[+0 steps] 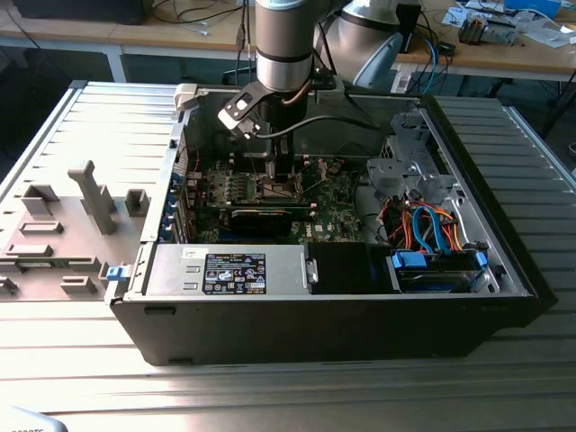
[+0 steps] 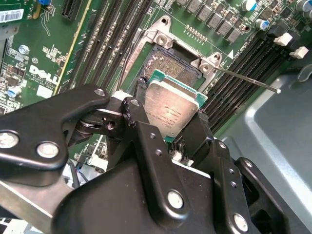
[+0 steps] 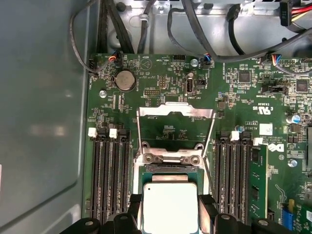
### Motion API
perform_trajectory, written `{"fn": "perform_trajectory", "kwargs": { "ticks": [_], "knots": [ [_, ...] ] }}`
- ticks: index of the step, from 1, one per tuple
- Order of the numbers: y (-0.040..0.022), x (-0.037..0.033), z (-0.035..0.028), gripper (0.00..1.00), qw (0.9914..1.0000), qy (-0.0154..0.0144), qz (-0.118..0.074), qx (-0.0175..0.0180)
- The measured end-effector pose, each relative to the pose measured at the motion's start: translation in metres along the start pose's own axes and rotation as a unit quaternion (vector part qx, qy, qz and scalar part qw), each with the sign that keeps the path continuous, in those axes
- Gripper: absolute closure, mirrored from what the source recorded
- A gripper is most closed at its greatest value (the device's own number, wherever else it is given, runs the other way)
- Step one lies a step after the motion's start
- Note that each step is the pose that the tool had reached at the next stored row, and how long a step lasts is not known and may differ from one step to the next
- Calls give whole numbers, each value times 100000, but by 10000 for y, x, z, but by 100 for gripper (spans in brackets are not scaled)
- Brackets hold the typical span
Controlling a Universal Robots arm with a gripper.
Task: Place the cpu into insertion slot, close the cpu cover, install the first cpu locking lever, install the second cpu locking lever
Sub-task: 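Place the cpu into insertion slot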
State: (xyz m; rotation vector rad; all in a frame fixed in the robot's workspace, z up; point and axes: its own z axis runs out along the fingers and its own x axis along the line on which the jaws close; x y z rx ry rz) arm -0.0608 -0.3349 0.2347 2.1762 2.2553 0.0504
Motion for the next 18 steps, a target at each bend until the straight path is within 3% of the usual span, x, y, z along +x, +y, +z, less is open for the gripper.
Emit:
{"fn": "perform_trajectory", "kwargs": {
  "ticks": [11, 18],
  "knots": [
    [-6, 10, 87, 46, 100000, 1, 2, -3],
    [-14, 9, 174, 46, 100000, -3, 3, 1]
  ]
}}
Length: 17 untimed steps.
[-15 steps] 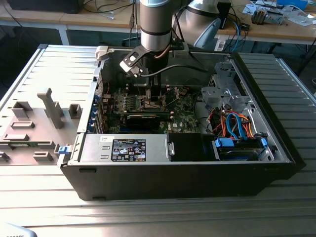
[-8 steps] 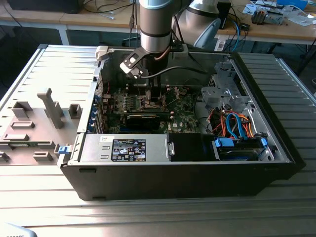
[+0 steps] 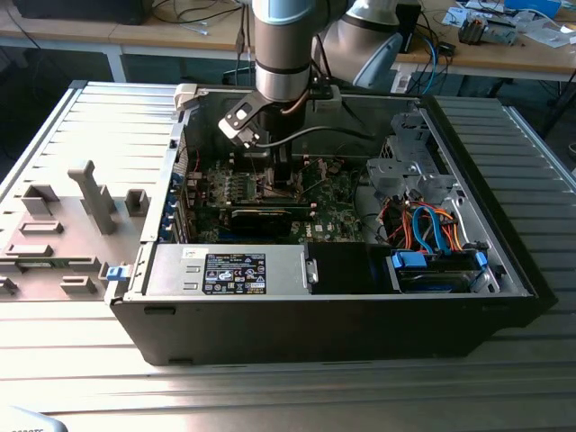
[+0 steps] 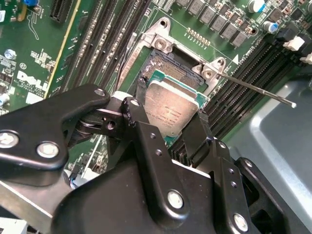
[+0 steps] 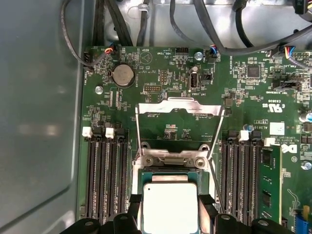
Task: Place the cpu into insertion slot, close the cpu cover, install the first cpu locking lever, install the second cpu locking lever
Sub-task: 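Place the cpu into insertion slot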
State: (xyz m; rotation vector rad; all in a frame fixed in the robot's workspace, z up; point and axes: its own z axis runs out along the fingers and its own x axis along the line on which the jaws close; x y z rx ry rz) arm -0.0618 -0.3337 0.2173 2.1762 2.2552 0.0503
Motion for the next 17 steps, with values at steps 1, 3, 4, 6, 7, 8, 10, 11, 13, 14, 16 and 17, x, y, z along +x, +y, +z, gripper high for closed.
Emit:
{"fn": "perform_trajectory", "kwargs": {
  "ticks": [1, 3, 4, 6, 7, 8, 10, 11, 13, 14, 16, 17],
  "knots": [
    [-2, -2, 13, 46, 100000, 1, 4, 1],
    [-15, -6, 49, 46, 100000, -1, 52, -5],
    [-22, -7, 65, 46, 100000, -6, 89, 0],
    [-27, -10, 101, 46, 99999, -22, 477, -8],
    [-27, -11, 115, 46, 99996, -33, 859, -16],
    [-28, -12, 124, 46, 99994, -44, 1121, -17],
    [-30, -15, 141, 46, 99988, -56, 1544, -24],
    [-29, -17, 148, 46, 99987, -61, 1605, -24],
    [-30, -18, 163, 46, 99986, -59, 1658, -27],
    [-31, -19, 167, 46, 99986, -64, 1656, -21],
    [-32, -19, 173, 46, 99986, -63, 1653, -27],
    [-34, -18, 178, 46, 99986, -61, 1658, -28]
  ]
}}
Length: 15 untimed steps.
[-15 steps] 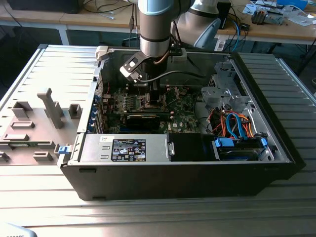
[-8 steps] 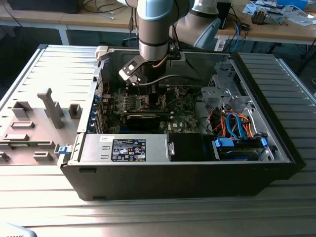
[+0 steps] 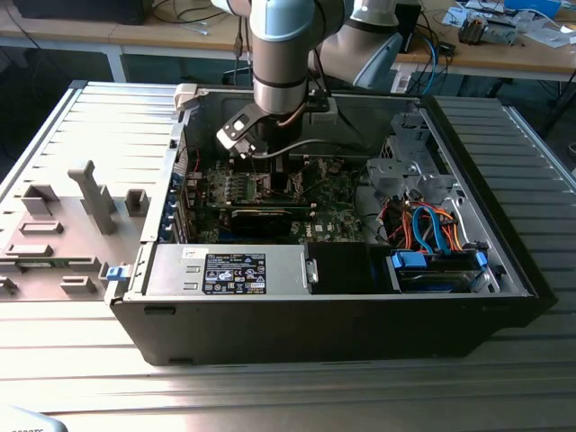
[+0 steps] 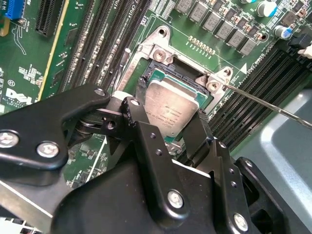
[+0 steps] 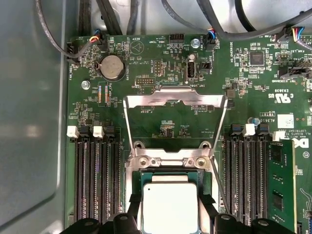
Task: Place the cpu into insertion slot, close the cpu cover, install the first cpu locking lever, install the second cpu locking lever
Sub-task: 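Place the cpu into insertion slot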
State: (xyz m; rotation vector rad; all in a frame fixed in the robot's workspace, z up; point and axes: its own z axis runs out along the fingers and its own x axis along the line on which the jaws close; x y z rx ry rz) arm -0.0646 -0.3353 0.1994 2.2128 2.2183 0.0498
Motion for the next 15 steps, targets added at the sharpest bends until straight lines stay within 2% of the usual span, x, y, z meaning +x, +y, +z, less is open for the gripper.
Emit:
{"fn": "perform_trajectory", "kwargs": {
  "ticks": [11, 12, 13, 15],
  "knots": [
    [-1, 0, 17, 46, 100000, 9, 41, -14],
    [0, 1, 19, 44, 100000, 31, 40, -29],
    [0, 1, 19, 38, 100000, 18, 40, -24],
    [-1, 0, 17, 38, 100000, -15, 41, -1]
  ]
}}
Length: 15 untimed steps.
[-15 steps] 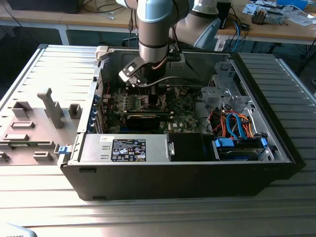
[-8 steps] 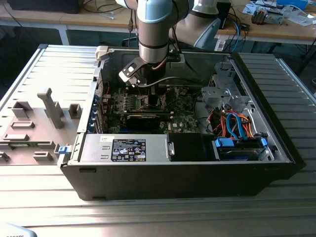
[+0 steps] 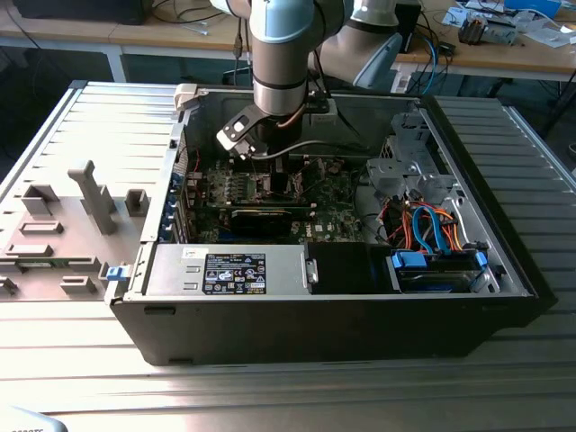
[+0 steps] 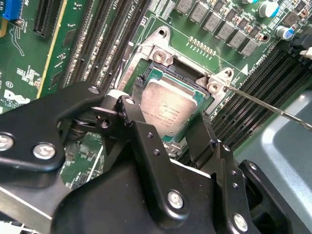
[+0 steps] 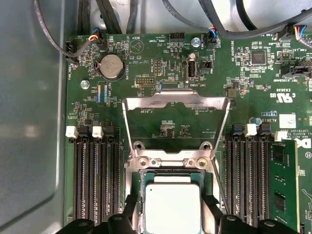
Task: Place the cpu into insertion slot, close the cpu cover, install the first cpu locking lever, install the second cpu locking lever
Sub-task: 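Place the cpu into insertion slot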
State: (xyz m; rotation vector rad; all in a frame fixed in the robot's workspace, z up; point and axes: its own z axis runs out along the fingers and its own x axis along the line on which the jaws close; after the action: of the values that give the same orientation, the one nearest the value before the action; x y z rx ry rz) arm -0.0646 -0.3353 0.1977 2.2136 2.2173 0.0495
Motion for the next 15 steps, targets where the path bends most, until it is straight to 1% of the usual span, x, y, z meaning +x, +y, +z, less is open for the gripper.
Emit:
{"fn": "perform_trajectory", "kwargs": {
  "ticks": [1, 2, 4, 5, 6, 7, 11, 15],
  "knots": [
    [0, 0, 0, 38, 100000, -1, -1, 2],
    [0, 0, -23, 38, 100000, -6, 0, 4],
    [3, 2, -100, 38, 100000, 3, 0, 0],
    [3, 2, -114, 38, 100000, 1, 2, 1],
    [5, 3, -166, 38, 100000, -2, -1, 2],
    [6, 4, -196, 38, 100000, 2, -1, -1],
    [6, 7, -203, 40, 100000, 7, -6, -2],
    [7, 7, -203, 64, 100000, -1, 3, 7]
  ]
}}
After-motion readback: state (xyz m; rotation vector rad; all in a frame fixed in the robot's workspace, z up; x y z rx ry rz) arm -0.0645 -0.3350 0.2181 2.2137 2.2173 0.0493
